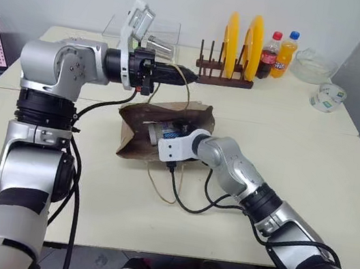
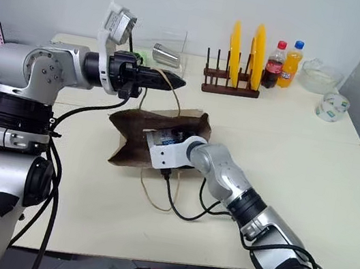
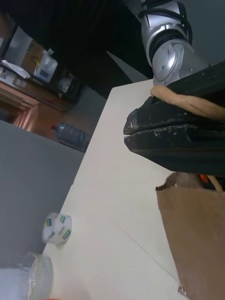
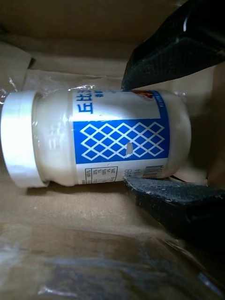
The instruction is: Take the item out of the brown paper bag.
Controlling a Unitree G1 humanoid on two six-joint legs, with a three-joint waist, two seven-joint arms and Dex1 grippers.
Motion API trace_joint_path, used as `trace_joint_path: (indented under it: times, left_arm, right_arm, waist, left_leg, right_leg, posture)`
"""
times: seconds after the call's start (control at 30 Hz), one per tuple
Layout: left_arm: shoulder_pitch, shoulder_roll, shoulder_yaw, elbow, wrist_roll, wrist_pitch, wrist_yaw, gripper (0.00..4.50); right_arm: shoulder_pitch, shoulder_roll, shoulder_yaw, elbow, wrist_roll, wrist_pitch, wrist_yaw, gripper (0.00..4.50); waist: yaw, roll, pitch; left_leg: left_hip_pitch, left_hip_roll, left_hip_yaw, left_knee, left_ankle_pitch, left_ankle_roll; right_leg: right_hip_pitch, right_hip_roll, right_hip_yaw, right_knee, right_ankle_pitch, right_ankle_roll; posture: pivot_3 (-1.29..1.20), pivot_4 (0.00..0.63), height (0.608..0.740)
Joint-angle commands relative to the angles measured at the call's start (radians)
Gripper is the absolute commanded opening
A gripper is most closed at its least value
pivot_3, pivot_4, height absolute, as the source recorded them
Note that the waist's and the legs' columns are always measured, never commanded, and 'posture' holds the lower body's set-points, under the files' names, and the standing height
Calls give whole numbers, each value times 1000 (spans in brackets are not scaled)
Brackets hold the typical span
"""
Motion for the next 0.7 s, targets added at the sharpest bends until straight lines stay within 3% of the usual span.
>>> trace_joint_path:
  times: [0.03, 0.1, 0.2, 0.7]
  left_arm:
    - [-5, 8, 0, -70, -39, 25, 6, 0]
    - [4, 15, -5, -67, -38, 14, -2, 0]
    - [17, 25, -10, -59, -37, -2, -17, 0]
    - [48, 37, -20, -43, -43, -35, -58, 0]
  right_arm:
    - [6, 3, -37, -49, 25, -9, 3, 3210]
    - [5, -3, -26, -40, 1, 1, -10, 3578]
    - [-7, 0, -14, -26, -37, 5, -53, 4473]
    - [-37, 21, 59, 109, -153, -65, -109, 4473]
  waist:
    - [0, 0, 0]
    - [0, 0, 0]
    - [1, 0, 0]
    - [2, 0, 0]
  left_leg:
    - [0, 0, 0, 0, 0, 0]
    - [0, 0, 0, 0, 0, 0]
    - [0, 0, 0, 0, 0, 0]
    - [0, 0, 1, 0, 0, 0]
  right_leg:
    - [0, 0, 0, 0, 0, 0]
    - [0, 0, 0, 0, 0, 0]
    - [0, 0, 0, 0, 0, 0]
    - [0, 0, 0, 0, 0, 0]
  posture:
    - [0, 150, 740]
    - [0, 150, 740]
    - [0, 150, 740]
    - [0, 150, 740]
